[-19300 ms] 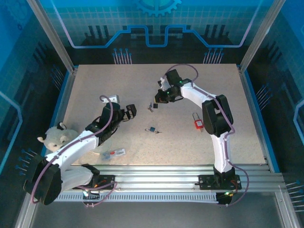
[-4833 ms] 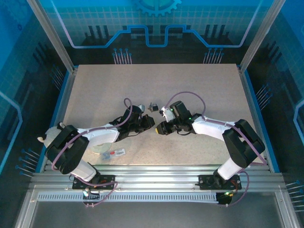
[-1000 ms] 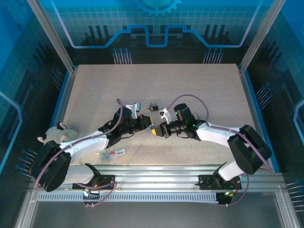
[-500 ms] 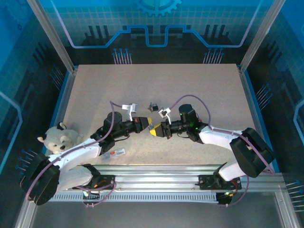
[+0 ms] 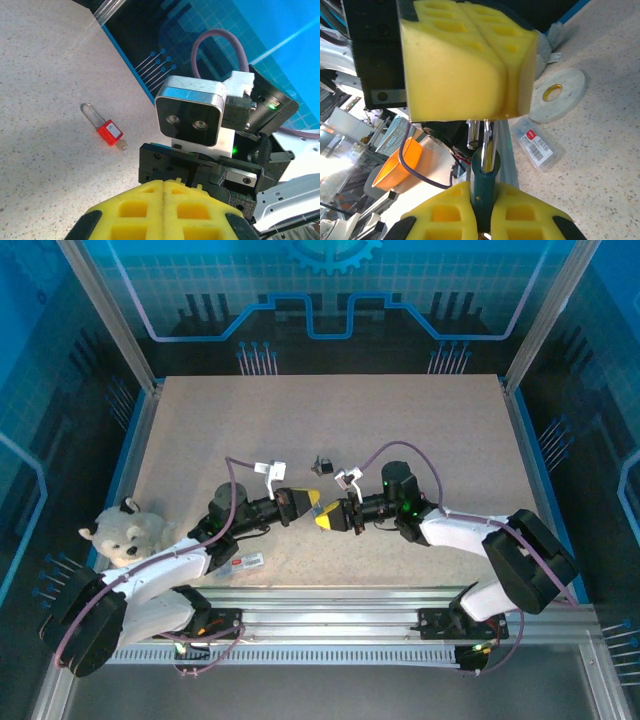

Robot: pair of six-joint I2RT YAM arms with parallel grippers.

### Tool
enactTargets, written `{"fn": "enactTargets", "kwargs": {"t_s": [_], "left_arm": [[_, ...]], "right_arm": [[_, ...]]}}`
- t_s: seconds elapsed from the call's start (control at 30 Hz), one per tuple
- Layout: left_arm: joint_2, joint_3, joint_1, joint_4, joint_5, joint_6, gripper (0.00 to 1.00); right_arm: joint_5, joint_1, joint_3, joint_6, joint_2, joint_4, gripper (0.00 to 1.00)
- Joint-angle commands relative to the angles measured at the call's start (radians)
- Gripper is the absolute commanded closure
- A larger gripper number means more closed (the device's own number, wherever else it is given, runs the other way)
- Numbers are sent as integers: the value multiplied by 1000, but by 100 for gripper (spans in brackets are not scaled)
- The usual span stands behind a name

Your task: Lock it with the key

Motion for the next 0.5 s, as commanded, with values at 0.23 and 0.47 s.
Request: {"fn": "enactTargets", "kwargs": {"t_s": [0.23,0.47], "left_arm": [[32,-30,9,95,54,19,100],[47,-35,9,115,82,24,100]], "right_arm": [[-140,5,-9,80,9,254,100],[-155,-1,-16,133,20,331,100]]}}
